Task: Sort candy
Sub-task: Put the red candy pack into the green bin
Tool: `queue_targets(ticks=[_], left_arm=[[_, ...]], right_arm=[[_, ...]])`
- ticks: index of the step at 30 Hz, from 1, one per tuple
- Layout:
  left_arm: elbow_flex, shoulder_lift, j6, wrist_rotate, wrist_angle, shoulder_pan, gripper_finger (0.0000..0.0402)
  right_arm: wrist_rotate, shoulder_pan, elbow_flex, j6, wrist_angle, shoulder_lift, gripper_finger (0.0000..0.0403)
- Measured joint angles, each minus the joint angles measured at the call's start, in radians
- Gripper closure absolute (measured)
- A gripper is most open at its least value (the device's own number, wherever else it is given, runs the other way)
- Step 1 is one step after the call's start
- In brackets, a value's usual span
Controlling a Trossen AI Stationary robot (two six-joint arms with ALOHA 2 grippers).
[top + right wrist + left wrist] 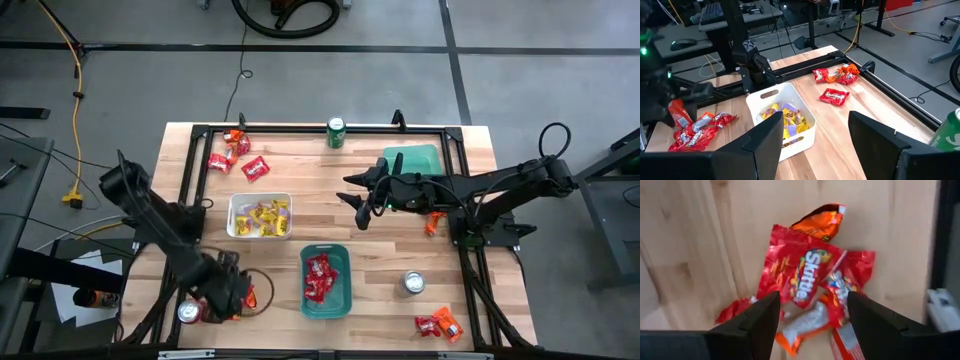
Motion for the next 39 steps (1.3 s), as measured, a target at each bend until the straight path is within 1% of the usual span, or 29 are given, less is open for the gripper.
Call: queue_targets(ticks=[3,7,9,14,19,22,24,25,27,29,30,31,35,37,39], left_arm=[[-0.001,0.063,0.041,-0.038,-0.001,-0.009,0.0184],[-0.001,0.133,0.066,-0.047,0.0,0.018,0.0184],[-0.001,0.159,0.067,-0.035,0.0,0.032,0.0184],[-0.001,0.205,0.097,0.039,0.024,0.05,0.0184],[-0.001,0.239,0.127,0.044,0.098,0.05,0.0186],[0.0,0.249,0.156,0.044,0.106,0.053,0.0201],[0.0,0.249,0.155,0.045,0.105,0.057,0.0224],[0.0,0.246,0.154,0.045,0.103,0.061,0.0243],[0.0,0.231,0.154,0.044,0.094,0.065,0.029],[0.0,0.2,0.154,0.044,0.088,0.072,0.035],[0.0,0.179,0.153,0.045,0.08,0.077,0.0373],[-0.001,0.152,0.15,0.044,0.067,0.083,0.0385],[-0.001,-0.002,0.153,0.033,-0.019,0.118,0.0379],[-0.001,-0.098,0.153,-0.002,-0.055,0.146,0.0385],[-0.001,-0.195,0.153,-0.058,-0.062,0.184,0.0394]], right_arm=[[0.0,0.0,0.0,0.0,0.0,0.0,0.0182],[0.0,0.0,0.0,0.002,0.0,0.0,0.0182],[-0.007,0.0,0.0,0.003,0.0,0.0,0.0182],[-0.022,0.0,0.0,0.003,0.0,0.0,0.0182],[-0.023,0.0,0.0,0.003,0.0,0.0,0.0182],[-0.023,0.0,0.0,0.003,-0.003,0.0,0.0182],[-0.023,0.0,0.0,0.003,-0.003,0.0,0.0182],[-0.023,0.0,0.0,0.003,-0.003,0.0,0.0182],[-0.023,0.0,0.0,0.003,-0.008,0.0,0.0182],[-0.023,0.0,0.0,0.003,-0.01,0.0,0.0182],[-0.022,0.0,0.0,0.003,-0.011,0.0,0.0182],[-0.023,0.0,0.0,0.003,-0.011,0.0,0.0182],[-0.023,0.0,0.0,0.003,-0.011,0.0,0.0182],[-0.022,0.0,0.0,0.003,-0.011,0.0,0.0182],[-0.022,0.0,0.0,0.003,-0.011,0.0,0.0182]])
